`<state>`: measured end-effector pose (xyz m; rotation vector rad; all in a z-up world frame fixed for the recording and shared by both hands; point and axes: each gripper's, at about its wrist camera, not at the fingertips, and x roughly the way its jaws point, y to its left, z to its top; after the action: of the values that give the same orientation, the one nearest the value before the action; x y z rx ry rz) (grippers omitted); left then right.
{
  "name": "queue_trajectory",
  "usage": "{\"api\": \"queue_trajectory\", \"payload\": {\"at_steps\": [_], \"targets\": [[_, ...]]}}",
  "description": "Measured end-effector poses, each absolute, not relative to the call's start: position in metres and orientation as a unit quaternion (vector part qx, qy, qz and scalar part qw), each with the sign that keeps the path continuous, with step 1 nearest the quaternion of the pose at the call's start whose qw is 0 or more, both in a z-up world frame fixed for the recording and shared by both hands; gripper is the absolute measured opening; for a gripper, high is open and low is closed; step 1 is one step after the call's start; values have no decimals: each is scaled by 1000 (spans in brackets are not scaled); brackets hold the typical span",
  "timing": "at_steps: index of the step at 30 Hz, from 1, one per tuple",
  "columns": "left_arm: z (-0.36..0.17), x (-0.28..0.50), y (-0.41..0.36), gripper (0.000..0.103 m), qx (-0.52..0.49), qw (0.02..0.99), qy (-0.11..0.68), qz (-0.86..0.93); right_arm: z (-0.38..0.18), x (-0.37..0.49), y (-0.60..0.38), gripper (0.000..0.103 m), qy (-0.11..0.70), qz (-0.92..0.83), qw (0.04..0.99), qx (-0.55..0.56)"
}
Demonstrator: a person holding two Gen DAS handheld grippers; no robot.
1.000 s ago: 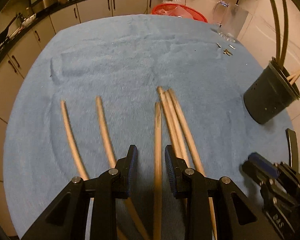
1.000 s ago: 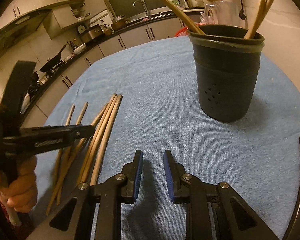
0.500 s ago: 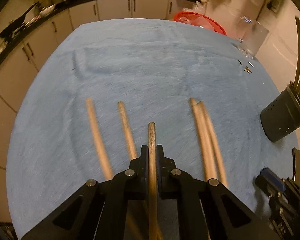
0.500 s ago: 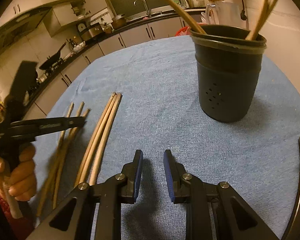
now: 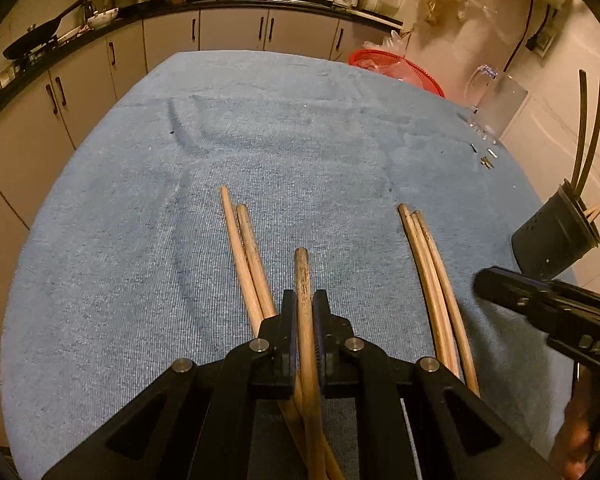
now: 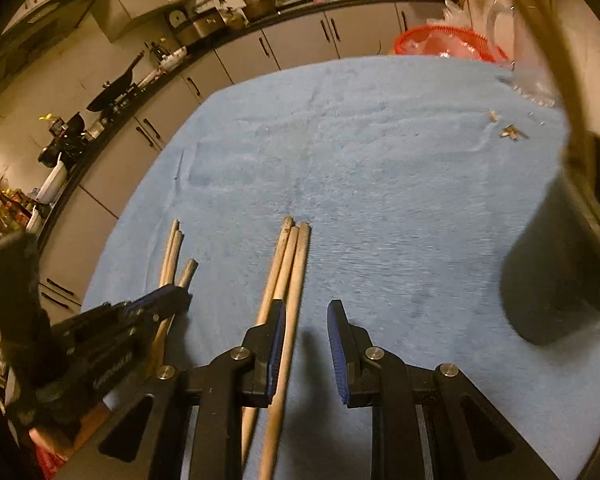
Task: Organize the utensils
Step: 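Return the left tool to the chopsticks and grasp another one, then lift the wooden chopstick upright and carry it toward the black cup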
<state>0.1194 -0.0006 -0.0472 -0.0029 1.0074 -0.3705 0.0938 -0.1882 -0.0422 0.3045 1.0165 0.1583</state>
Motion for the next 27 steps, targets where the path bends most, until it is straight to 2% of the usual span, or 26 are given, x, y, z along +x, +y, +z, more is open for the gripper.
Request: {"api": "queue_trajectory", "payload": {"at_steps": [13, 22, 25, 27], "targets": [[-47, 122, -5, 9, -11, 856, 485, -179, -60, 115, -168, 24, 507, 32, 857, 87], [-47, 123, -9, 9, 0, 860, 479, -175, -60, 166, -159, 24, 529, 4, 848, 29], [-46, 121, -9, 8, 2, 862, 475, -176, -60, 172, -164, 9, 531, 12, 846, 33], [-45, 121, -8, 8, -7, 858, 476, -190, -57, 167, -174, 8, 528, 27, 846, 70]]}}
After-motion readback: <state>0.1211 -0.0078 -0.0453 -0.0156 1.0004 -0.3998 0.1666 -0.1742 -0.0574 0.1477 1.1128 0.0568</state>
